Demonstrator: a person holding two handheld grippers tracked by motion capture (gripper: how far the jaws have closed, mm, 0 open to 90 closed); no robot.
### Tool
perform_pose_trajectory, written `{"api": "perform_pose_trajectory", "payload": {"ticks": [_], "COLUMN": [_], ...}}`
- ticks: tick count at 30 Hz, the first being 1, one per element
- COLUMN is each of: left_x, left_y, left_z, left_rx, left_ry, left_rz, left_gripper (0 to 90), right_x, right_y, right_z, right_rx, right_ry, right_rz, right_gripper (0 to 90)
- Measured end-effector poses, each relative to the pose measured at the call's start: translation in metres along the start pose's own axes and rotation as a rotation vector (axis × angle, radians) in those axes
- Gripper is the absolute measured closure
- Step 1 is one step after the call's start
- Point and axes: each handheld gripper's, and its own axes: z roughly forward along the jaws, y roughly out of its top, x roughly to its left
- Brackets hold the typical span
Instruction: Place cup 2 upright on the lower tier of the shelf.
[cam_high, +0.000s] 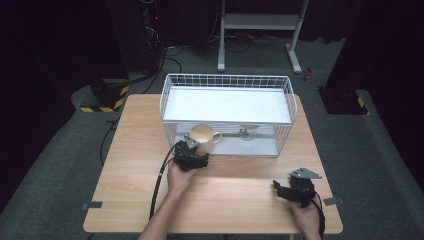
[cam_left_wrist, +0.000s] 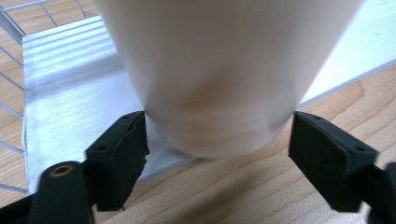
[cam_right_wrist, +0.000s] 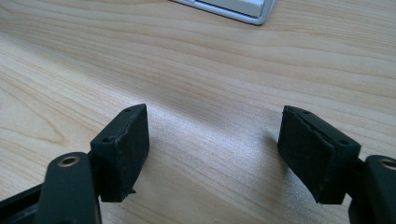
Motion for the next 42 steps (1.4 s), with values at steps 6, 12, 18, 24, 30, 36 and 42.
{"api": "perform_pose_trajectory", "payload": {"ticks": [6, 12, 18, 24, 30, 36, 42], "left_x": [-0.003, -0.003, -0.003, -0.002, 0.000, -0.001, -0.001], "left_y": [0.003, 0.007, 0.009, 0.010, 0.011, 0.014, 0.020], "left_z": [0.002, 0.003, 0.002, 0.004, 0.006, 0.010, 0.017], "left_rx": [-0.007, -0.011, -0.046, -0.066, -0.070, -0.044, -0.030], "left_ry": [0.014, 0.020, 0.028, 0.025, 0.010, 0.026, 0.020], "left_rz": [-0.018, -0.015, -0.018, -0.043, -0.085, -0.073, -0.089], "left_gripper": [29.6, 33.4, 42.2, 45.0, 47.0, 51.3, 54.2], "right_x": [0.000, 0.000, 0.000, 0.000, 0.000, 0.000, 0.000], "right_y": [0.000, 0.000, 0.000, 0.000, 0.000, 0.000, 0.000], "right_z": [0.000, 0.000, 0.000, 0.000, 0.000, 0.000, 0.000], "right_rx": [0.000, 0.000, 0.000, -0.002, -0.001, -0.001, -0.001], "right_ry": [0.000, 0.002, 0.000, 0.001, 0.000, 0.000, 0.000], "right_rz": [-0.001, -0.001, -0.002, -0.004, -0.003, -0.003, -0.003], "right_gripper": [24.7, 24.6, 24.6, 24.6, 24.6, 24.5, 24.5]}}
